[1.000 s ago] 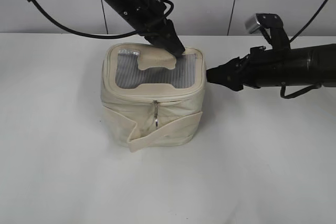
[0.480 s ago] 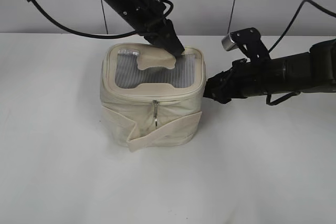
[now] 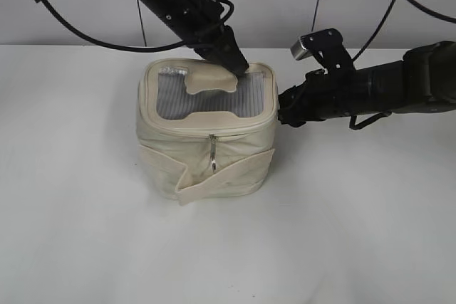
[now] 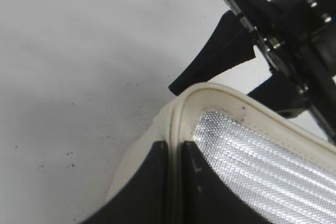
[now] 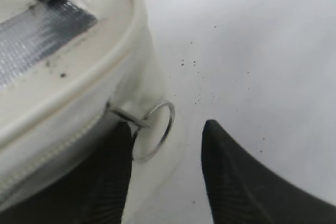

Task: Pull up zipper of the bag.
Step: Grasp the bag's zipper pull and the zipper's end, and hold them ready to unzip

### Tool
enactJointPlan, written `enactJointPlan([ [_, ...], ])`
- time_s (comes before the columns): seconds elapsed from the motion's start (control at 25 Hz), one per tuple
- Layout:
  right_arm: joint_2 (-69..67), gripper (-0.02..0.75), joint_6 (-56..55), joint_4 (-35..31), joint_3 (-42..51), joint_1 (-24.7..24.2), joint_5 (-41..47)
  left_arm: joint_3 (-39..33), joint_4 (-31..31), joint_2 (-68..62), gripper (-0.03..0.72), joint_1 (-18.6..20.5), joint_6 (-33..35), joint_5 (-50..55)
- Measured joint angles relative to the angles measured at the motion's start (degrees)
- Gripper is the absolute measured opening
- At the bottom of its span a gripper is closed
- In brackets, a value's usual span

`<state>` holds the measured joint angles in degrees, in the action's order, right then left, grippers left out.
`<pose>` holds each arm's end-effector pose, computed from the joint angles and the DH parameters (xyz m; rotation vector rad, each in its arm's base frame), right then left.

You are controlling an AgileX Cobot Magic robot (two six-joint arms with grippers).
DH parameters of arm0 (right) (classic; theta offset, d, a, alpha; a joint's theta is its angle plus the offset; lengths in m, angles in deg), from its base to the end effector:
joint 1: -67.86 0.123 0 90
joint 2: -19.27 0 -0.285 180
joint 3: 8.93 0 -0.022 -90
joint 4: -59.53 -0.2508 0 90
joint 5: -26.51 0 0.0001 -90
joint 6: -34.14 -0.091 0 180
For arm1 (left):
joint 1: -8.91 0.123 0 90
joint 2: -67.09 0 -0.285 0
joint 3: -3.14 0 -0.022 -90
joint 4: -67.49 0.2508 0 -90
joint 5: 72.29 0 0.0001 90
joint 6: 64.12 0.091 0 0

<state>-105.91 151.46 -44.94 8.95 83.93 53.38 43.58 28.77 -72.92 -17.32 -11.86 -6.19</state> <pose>0.3632 0.1462 0.1101 -0.7610 2.2142 0.5770 0.4208 -0.2654 0.2160 1.4597 2.2118 -0.7965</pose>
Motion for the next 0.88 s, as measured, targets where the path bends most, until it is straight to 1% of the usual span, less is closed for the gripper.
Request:
enactJointPlan([
  [0.08, -0.76, 0.26, 0.0, -0.02, -0.82, 0.27, 0.0, 0.0, 0.11, 0.0, 0.044, 0.05, 0.0, -0.06],
  [0.2, -0.98, 0.081, -0.26, -0.02, -1.27, 0.63, 0.17, 0.0, 0.22, 0.0, 0.044, 0.05, 0.0, -0.06],
  [0.28, -0.98, 0.032, -1.27, -0.02, -1.13, 0.69, 0.17, 0.0, 0.22, 0.0, 0.044, 0.09, 0.0, -0.06],
  [0.4, 0.73, 0.011, -2.27, -0.21, 1.81, 0.58, 0.07, 0.0, 0.01, 0.0, 0.044, 0.09, 0.0, 0.01],
  [0.6, 8.08, 0.01, -2.72, -0.45, 10.38, 0.47, 0.05, 0.0, 0.07, 0.0, 0.042, 0.04, 0.0, -0.1],
  [0.88, 16.89, 0.01, -4.57, -0.8, 18.19, 0.47, -0.65, 0.0, 0.3, 0.0, 0.041, -0.01, -0.86, -0.09],
])
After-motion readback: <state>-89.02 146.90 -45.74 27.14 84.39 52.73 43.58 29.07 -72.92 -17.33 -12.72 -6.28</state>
